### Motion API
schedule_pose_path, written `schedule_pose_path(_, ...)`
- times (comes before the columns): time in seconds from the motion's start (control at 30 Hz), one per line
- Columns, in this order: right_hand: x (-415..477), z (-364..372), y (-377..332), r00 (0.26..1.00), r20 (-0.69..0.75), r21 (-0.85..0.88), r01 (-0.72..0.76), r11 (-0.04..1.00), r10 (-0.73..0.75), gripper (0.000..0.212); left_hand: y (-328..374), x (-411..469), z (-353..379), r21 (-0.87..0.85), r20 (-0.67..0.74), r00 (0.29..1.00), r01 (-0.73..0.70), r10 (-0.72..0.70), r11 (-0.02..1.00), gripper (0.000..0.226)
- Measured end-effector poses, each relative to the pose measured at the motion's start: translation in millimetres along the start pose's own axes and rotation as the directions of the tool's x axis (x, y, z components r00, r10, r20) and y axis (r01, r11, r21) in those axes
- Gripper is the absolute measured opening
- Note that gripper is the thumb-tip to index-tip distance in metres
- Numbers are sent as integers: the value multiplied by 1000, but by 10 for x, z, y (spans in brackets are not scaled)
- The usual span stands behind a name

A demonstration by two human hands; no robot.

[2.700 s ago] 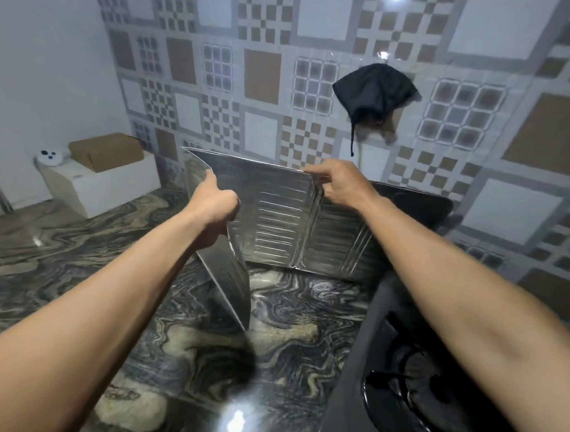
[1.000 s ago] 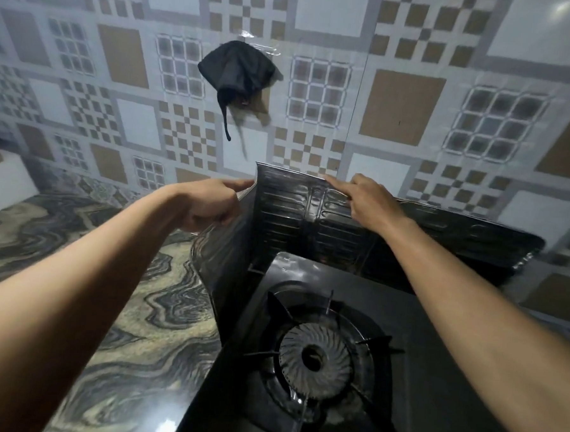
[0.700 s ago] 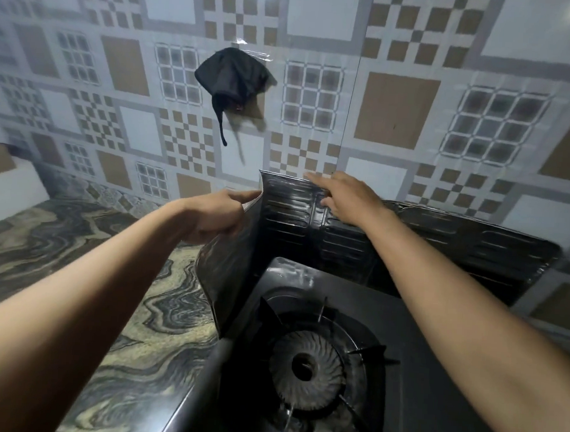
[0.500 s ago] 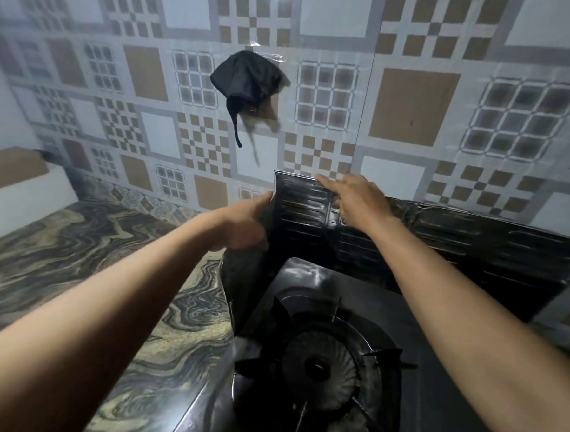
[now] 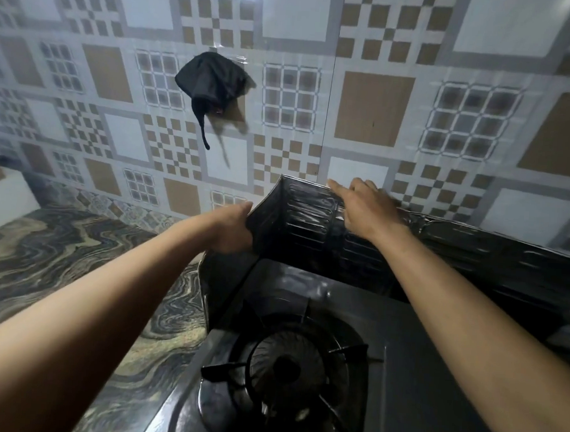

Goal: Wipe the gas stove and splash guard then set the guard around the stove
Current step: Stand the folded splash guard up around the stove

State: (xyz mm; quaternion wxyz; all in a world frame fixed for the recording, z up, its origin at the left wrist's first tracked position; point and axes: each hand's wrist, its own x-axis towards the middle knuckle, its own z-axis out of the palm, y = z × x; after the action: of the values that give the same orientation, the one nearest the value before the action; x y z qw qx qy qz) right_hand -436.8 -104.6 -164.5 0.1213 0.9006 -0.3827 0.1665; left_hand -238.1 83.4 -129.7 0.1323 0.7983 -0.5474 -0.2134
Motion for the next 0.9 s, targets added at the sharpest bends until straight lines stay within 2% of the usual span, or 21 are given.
schedule_pose_path(0.07,62,-11,-123,996,-68,-23,48,999,-49,78,-51,3,-16,-23,30,999,-12,12,1000,64)
schedule_pose_path(0.13,163,9,-296,983,-96,24,158,987,-155,81,-117,23,-25,-41,50,998,-37,39,998,57)
schedule_pose_path(0.23,350,88,-571,945,-40,114,328,938,-326,92,-166,5,-40,-112,85,995,-32,42,993,59)
schedule_pose_path(0.3,470,207,-725,921,24,120,383,916,-389,99,-172,-19,-73,-104,93,995,-12,22,995,47)
schedule_pose_path(0.37,534,327,-843,921,26,132,382,915,-388,97,-199,-21,-88,-62,49,999,16,-13,998,37)
schedule_pose_path(0.5,588,403,-990,925,-136,37,364,931,-356,75,-256,-46,-90,74,-72,997,19,-14,997,24)
schedule_pose_path(0.57,611,410,-1012,925,-150,14,357,934,-351,74,-283,-58,-90,141,-106,994,31,-16,990,33)
schedule_pose_path(0.8,620,415,-959,924,-101,35,374,927,-369,78,-321,-168,-44,130,-50,997,-47,53,990,88)
schedule_pose_path(0.9,654,338,-930,931,-92,83,360,929,-353,65,-294,-210,-42,28,-50,996,-73,74,997,81)
